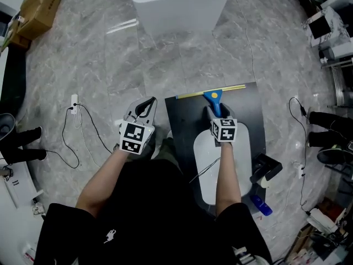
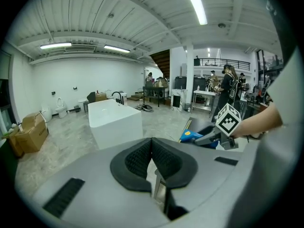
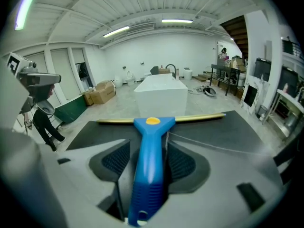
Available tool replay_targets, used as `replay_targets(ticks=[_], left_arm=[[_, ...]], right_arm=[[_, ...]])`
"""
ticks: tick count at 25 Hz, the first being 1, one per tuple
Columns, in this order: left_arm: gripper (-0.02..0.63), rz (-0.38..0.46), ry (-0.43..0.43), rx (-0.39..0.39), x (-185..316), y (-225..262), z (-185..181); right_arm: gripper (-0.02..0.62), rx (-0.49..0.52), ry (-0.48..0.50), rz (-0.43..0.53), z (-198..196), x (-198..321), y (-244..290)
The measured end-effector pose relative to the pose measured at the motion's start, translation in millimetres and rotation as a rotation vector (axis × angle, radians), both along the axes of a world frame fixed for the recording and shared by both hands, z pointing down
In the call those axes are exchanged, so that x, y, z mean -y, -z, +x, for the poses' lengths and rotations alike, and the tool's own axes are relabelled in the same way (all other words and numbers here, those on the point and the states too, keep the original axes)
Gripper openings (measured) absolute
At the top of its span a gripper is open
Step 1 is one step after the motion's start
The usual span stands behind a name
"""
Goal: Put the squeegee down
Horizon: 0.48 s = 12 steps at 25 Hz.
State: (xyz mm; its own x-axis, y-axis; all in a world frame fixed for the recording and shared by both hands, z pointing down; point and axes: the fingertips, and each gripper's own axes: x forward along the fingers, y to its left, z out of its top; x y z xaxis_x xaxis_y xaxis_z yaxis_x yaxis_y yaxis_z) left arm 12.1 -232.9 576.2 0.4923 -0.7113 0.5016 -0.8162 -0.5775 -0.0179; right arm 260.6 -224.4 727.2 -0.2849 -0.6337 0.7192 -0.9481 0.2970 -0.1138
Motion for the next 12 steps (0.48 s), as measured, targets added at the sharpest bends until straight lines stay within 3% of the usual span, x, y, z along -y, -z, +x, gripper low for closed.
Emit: replay_targets(ticks=[10,12], left_arm=[[0.003,0.022,-0.059,-0.024,-8.9,18.1,5.8],[0.003,0.027,-0.087,-0.033,-9.4,20.9,7.4]], right_arm=[[0.230,0.087,-0.109,0.097,8.0,-20.9,50.0],[0.186,0.116,-0.160,0.127,9.3,-28.6,64.2]])
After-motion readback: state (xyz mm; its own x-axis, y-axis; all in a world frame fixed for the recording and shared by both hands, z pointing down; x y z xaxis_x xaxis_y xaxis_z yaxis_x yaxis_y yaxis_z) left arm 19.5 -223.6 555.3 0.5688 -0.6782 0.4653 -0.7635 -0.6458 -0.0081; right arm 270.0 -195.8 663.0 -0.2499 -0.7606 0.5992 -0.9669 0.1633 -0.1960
